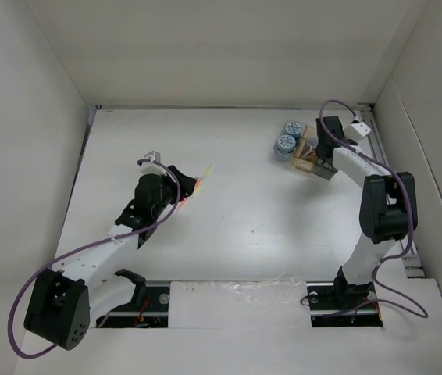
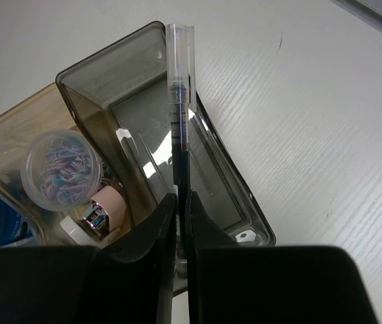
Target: Sort the stationery into containers
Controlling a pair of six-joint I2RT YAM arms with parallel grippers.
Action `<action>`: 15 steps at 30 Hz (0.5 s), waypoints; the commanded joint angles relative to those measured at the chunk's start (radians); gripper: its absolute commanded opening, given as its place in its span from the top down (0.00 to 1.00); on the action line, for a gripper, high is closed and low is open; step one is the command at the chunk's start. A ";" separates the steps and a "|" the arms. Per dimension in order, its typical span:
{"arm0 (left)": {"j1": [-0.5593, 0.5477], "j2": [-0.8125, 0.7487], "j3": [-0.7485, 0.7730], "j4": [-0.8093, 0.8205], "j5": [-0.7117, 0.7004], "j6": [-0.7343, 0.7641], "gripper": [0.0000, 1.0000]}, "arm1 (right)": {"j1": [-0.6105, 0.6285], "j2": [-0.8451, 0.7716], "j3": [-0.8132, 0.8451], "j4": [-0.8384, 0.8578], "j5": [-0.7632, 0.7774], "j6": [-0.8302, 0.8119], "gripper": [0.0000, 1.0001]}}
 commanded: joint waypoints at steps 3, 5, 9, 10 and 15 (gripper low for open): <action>0.000 -0.003 0.010 0.042 0.002 0.010 0.52 | 0.020 0.025 0.065 0.024 0.036 -0.028 1.00; 0.000 -0.003 0.010 0.042 0.002 0.010 0.52 | 0.020 0.051 0.076 0.015 0.036 -0.028 1.00; 0.000 0.008 0.010 0.042 0.002 0.010 0.52 | 0.020 0.064 0.096 0.004 0.036 -0.028 1.00; 0.000 0.008 0.010 0.042 0.002 0.010 0.52 | 0.020 0.073 0.105 0.004 0.036 -0.028 1.00; 0.000 0.017 0.010 0.042 0.002 0.010 0.52 | 0.020 0.082 0.116 -0.015 0.027 -0.028 0.71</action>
